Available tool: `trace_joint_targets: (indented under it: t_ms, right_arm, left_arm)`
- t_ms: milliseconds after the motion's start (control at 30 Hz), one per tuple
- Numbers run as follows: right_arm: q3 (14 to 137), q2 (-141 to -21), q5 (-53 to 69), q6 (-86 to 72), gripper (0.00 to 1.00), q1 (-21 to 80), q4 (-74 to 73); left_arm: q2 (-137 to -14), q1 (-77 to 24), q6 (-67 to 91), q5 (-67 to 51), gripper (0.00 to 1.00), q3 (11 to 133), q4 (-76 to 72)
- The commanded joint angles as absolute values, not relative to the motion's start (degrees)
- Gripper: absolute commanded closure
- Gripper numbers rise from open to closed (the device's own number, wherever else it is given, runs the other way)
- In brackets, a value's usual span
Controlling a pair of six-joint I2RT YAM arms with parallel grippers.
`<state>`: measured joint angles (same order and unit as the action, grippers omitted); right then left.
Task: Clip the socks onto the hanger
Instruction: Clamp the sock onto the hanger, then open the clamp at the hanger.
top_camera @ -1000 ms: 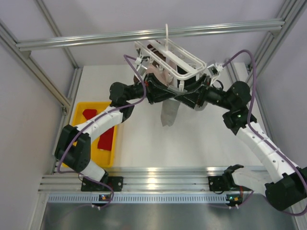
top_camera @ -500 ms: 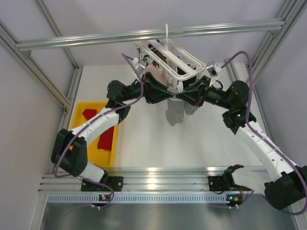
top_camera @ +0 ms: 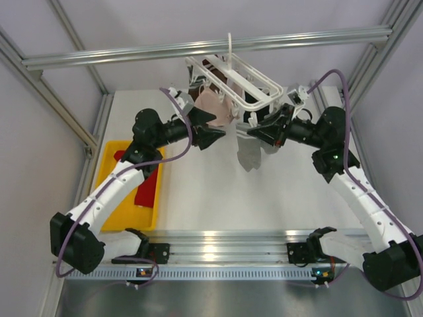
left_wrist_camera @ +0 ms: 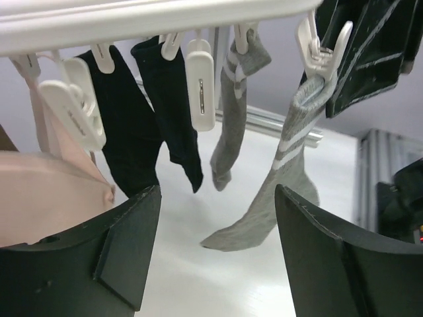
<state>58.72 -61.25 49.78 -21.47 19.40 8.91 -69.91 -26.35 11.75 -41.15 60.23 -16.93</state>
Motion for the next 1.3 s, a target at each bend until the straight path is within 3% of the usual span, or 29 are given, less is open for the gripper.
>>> trace_joint_targets:
  t_ms: [0, 633, 833, 1133, 1200, 1267]
  right_arm:
    - [62.0, -60.5, 53.0, -19.4, 1.00, 18.4, 9.1]
    - [64.3, -61.2, 55.8, -16.3, 1.00, 17.7, 5.4]
    - [64.4, -61.5, 55.0, -16.5, 1.00, 17.3, 5.4]
    - [62.6, -60.7, 53.5, -18.0, 1.00, 13.9, 6.4]
    - [62.4, -60.3, 50.6, -17.7, 0.99, 12.8, 5.4]
    - [62.6, -59.7, 48.3, -17.2, 0.91, 12.5, 4.6]
  left_arm:
    - [-70.0, -29.5, -7.1, -36.7, 0.25, 60.5, -17.4]
    - [-81.7, -34.0, 2.9, -28.6, 0.27, 65.4, -37.2]
    - [-82.2, -34.2, 4.0, -29.5, 0.33, 65.6, -38.8]
    - [-81.1, -34.4, -1.3, -30.2, 0.89, 67.8, -30.3]
    - [-80.8, -34.4, -2.3, -31.6, 0.97, 69.6, -27.5]
    - [-80.9, -35.0, -5.0, -33.3, 1.00, 71.6, -20.4]
